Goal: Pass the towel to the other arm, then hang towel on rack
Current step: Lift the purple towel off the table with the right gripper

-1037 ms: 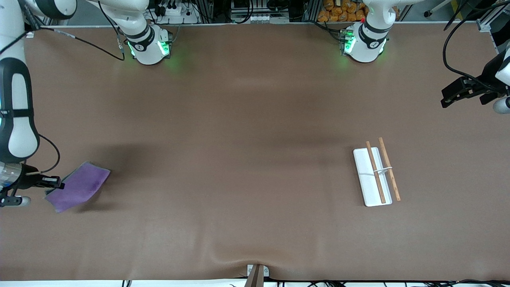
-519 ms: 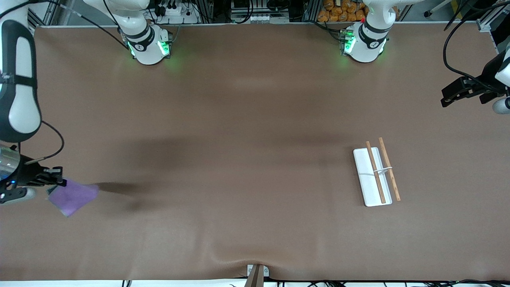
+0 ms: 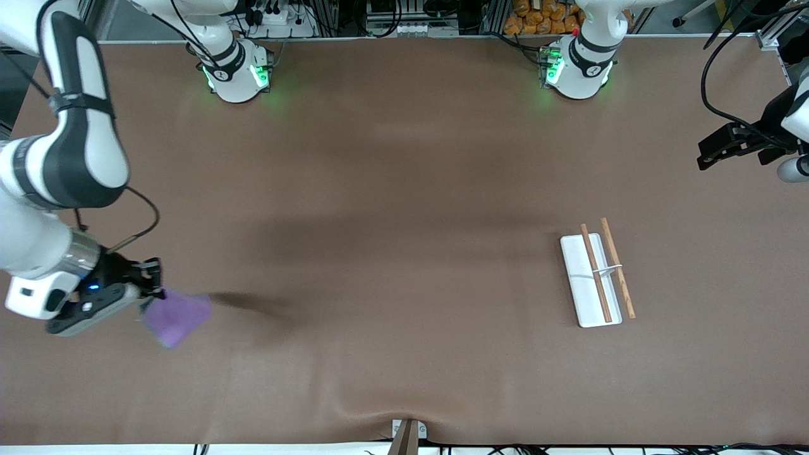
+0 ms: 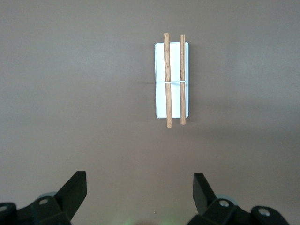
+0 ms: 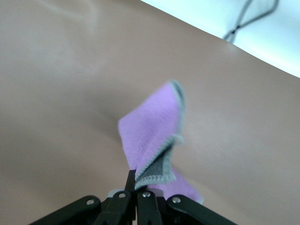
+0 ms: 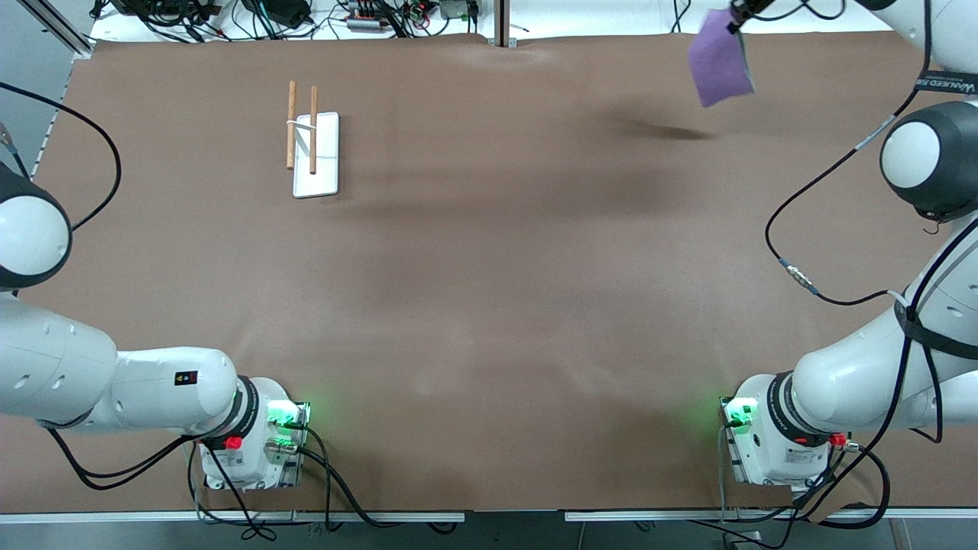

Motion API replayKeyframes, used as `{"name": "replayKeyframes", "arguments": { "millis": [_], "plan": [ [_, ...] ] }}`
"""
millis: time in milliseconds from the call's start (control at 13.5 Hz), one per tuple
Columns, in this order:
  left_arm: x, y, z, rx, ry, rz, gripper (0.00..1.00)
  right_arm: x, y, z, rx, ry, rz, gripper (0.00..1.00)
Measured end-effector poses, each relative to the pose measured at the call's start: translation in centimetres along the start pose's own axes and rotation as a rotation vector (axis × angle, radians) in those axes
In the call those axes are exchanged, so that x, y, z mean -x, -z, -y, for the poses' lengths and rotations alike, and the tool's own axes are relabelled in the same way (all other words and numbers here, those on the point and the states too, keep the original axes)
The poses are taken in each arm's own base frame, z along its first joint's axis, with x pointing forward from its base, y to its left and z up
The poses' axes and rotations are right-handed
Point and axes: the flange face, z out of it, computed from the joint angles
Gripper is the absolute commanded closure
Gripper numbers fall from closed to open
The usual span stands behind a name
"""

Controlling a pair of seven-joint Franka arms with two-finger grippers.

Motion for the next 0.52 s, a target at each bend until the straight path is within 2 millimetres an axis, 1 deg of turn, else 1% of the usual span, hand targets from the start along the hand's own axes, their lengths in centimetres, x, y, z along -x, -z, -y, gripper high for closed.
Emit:
{"name": "replayKeyframes", "arguments": {
  "millis": [148,370,519],
  "plan": [
    [0.0,-0.1,0.0,0.0,-0.001,0.002,0.0,-1.1,-0.5,2.4,-0.041,0.005,-0.011,1.0],
    [-0.3,-0.7,-0.3,0.0,-0.006,0.014,0.0,-2.2,-1.4,5.1,-0.071,0.034,-0.013,1.0],
    [-0.6,-1.3,-0.8,0.003,-0.011,0.024,0.0,-3.3,-1.8,8.2,-0.078,0.056,-0.017,1.0]
  ]
}}
